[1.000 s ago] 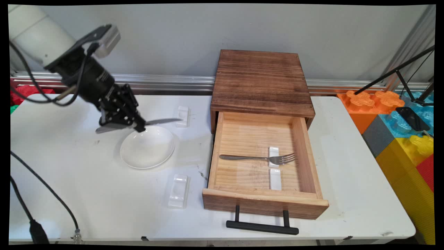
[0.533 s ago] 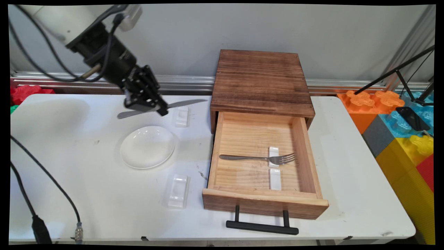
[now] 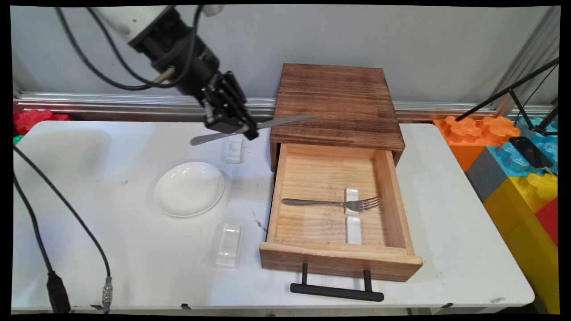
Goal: Place the picked object into the drawer
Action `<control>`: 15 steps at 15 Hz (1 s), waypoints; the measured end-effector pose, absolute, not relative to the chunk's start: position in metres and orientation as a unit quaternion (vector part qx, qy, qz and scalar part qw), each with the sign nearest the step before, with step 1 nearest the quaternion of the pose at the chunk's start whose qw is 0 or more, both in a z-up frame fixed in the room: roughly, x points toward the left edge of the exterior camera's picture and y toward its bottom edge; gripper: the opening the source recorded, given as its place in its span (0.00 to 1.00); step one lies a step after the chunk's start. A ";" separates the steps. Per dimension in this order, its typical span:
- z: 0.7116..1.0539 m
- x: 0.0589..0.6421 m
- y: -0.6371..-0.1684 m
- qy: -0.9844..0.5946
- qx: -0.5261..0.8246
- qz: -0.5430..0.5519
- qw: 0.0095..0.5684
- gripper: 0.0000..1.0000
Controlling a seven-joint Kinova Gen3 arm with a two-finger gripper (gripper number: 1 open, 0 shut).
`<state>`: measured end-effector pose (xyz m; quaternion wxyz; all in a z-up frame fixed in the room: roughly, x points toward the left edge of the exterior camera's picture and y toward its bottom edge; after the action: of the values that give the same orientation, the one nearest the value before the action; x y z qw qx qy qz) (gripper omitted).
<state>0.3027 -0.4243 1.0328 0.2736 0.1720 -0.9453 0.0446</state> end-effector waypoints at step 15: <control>1.014 0.204 -0.444 -0.949 0.130 0.045 0.284 0.00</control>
<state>0.2043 -0.4444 1.0136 0.2845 0.1296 -0.9488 0.0454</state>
